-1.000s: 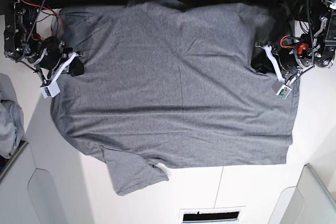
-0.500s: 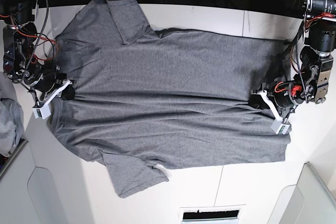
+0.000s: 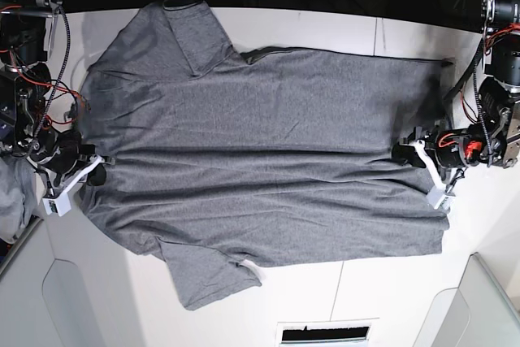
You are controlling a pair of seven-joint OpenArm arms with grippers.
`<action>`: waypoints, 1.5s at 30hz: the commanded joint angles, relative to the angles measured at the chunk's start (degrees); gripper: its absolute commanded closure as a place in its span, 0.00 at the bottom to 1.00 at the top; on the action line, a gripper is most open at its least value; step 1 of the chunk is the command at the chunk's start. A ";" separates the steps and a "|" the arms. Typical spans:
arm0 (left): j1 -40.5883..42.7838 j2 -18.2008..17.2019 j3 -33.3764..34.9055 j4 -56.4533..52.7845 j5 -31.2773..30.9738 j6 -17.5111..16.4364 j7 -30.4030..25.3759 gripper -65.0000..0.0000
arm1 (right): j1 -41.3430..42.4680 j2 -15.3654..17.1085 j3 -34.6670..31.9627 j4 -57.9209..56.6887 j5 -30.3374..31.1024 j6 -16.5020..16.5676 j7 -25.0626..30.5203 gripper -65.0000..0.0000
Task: Layout the t-shirt on the table in an organized manner, then fold the t-shirt properly
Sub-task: 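Drag the hem corners with both grippers outward to smooth the shirt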
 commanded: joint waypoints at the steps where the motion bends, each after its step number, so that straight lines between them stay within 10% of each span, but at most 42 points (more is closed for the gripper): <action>1: -1.53 -2.38 -0.28 3.06 -2.95 -0.68 -0.31 0.65 | 0.61 1.01 0.94 2.67 1.42 0.26 0.09 1.00; 12: 12.83 -12.09 -0.28 17.00 -21.92 -4.17 8.72 0.65 | -12.02 0.96 2.38 17.68 14.75 3.32 -11.85 1.00; 26: 18.80 -2.12 -0.28 13.38 -1.03 -4.17 -3.43 0.65 | -16.41 1.01 2.16 10.60 4.68 1.75 -4.31 1.00; 45: 17.42 -12.39 -0.31 13.40 -2.12 -4.17 -1.86 0.65 | -5.95 1.14 2.16 2.19 4.50 1.77 -3.48 1.00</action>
